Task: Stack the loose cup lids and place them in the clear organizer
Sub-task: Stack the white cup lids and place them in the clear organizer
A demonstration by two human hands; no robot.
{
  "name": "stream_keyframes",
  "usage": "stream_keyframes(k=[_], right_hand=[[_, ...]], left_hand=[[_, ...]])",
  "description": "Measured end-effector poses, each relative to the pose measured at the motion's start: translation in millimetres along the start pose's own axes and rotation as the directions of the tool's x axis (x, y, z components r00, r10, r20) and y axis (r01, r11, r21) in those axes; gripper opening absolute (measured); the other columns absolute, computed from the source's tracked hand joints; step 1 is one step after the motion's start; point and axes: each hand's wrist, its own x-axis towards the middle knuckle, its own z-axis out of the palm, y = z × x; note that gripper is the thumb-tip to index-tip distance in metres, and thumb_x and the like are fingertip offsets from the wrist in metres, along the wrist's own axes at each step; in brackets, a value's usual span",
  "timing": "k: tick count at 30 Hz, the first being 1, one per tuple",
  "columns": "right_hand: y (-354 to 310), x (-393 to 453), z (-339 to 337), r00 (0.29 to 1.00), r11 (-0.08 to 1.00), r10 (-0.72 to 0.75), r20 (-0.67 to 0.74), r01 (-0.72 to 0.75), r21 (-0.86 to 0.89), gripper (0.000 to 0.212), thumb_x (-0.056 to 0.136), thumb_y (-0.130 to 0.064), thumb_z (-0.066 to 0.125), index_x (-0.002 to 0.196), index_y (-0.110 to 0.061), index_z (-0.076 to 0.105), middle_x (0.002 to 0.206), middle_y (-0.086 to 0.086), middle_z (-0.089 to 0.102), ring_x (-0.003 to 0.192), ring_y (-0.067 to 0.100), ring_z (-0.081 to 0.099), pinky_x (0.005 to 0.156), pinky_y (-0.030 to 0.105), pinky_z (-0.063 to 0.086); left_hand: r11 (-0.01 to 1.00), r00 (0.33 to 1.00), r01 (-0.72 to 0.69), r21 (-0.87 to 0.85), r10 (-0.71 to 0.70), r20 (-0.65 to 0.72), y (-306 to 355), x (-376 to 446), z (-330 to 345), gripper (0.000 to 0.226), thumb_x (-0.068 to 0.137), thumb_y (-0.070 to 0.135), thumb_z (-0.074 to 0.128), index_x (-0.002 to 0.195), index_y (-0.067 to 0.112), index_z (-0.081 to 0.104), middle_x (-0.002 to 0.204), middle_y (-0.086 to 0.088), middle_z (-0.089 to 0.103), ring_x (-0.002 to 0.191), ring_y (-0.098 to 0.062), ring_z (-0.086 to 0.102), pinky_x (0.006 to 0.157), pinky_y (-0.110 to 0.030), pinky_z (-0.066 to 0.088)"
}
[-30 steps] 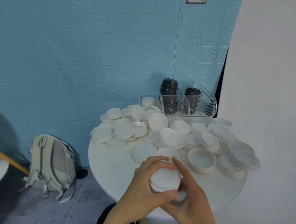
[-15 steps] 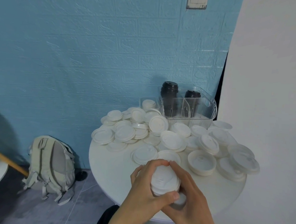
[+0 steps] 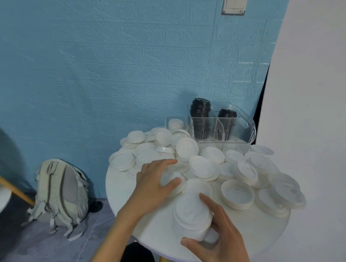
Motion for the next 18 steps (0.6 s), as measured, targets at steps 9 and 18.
stream_keyframes(k=[9,18], right_hand=[[1,2,0,1.000,1.000,0.007,0.004,-0.007,0.006,0.099,0.051,-0.063,0.088,0.138,-0.062,0.039,0.137,-0.026,0.056,0.104,-0.001,0.067,0.081,0.008,0.050],[2,1,0,0.999,1.000,0.013,0.035,-0.013,0.005,0.101,0.053,-0.061,0.090,0.139,-0.062,0.036,0.138,-0.026,0.055,0.109,-0.002,0.065,0.084,0.009,0.049]], left_hand=[[0.982,0.978,0.051,0.179,-0.086,0.190,-10,17,12,0.055,0.084,0.061,0.072,0.134,0.055,0.052,0.150,0.022,0.046,0.143,-0.012,0.031,0.100,-0.027,0.015],[0.934,0.999,-0.025,-0.357,0.038,0.031,22,-7,-15,0.050,0.074,0.050,0.085,0.120,0.052,0.068,0.126,0.026,0.066,0.114,0.005,0.059,0.099,-0.021,0.043]])
